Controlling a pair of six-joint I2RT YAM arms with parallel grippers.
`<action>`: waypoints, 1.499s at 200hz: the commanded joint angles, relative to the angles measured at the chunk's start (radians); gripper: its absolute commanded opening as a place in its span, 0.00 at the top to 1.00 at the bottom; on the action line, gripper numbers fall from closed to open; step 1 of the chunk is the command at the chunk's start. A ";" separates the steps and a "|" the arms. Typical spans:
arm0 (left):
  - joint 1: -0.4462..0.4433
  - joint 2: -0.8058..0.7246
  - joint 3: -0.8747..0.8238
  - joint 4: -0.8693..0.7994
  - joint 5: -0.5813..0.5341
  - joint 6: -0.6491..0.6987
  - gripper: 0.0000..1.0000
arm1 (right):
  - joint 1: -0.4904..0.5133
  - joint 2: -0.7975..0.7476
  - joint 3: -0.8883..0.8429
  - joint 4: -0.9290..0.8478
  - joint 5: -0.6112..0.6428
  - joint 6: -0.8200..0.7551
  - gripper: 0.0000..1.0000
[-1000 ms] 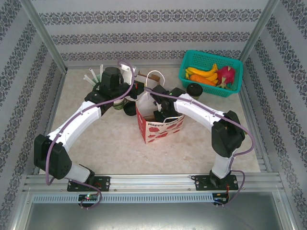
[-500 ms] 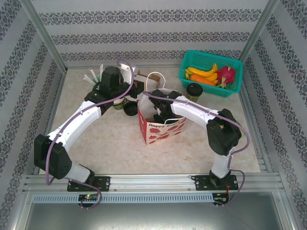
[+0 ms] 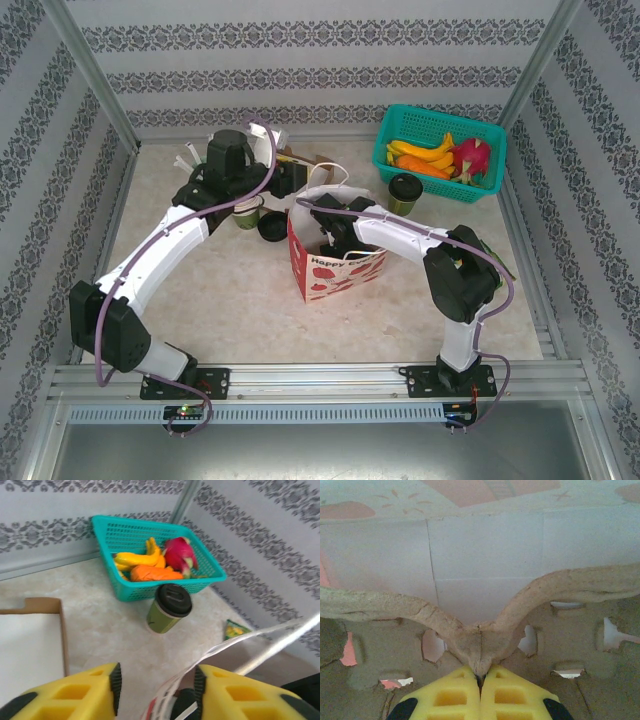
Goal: Pack the takeout coffee
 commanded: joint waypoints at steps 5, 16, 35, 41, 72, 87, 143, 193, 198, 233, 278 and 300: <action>0.010 0.041 0.065 0.000 0.174 0.060 0.47 | 0.015 0.019 -0.023 -0.003 0.018 -0.019 0.96; 0.009 0.060 0.081 0.001 0.215 0.076 0.43 | 0.015 0.022 -0.026 0.000 0.017 -0.017 0.96; 0.009 0.093 0.120 -0.017 0.265 0.111 0.39 | 0.015 0.020 -0.034 0.011 0.014 -0.012 0.95; 0.010 0.104 0.132 -0.027 0.283 0.126 0.38 | 0.016 0.019 -0.035 0.015 0.013 -0.011 0.94; 0.010 0.103 0.136 -0.031 0.349 0.191 0.23 | 0.016 0.004 -0.044 0.033 0.002 -0.011 0.91; 0.020 0.082 0.121 -0.021 0.357 0.195 0.15 | 0.016 0.003 -0.051 0.041 0.007 -0.011 0.91; 0.030 0.043 0.094 -0.137 0.403 0.413 0.06 | 0.018 0.025 -0.072 0.070 -0.018 -0.009 0.87; 0.029 0.118 0.175 -0.194 0.282 0.534 0.14 | 0.016 0.011 -0.074 0.088 -0.024 -0.018 0.85; 0.029 0.131 0.186 -0.192 0.270 0.529 0.16 | 0.016 0.010 -0.074 0.090 -0.023 -0.019 0.85; 0.029 0.175 0.226 -0.164 0.273 0.437 0.72 | 0.017 -0.007 -0.064 0.105 -0.021 -0.055 0.56; 0.030 0.182 0.213 -0.174 0.268 0.414 1.00 | 0.016 -0.092 -0.005 0.044 -0.054 -0.112 0.51; 0.029 0.191 0.231 -0.206 0.288 0.423 1.00 | 0.009 -0.069 -0.032 0.025 -0.033 -0.110 0.84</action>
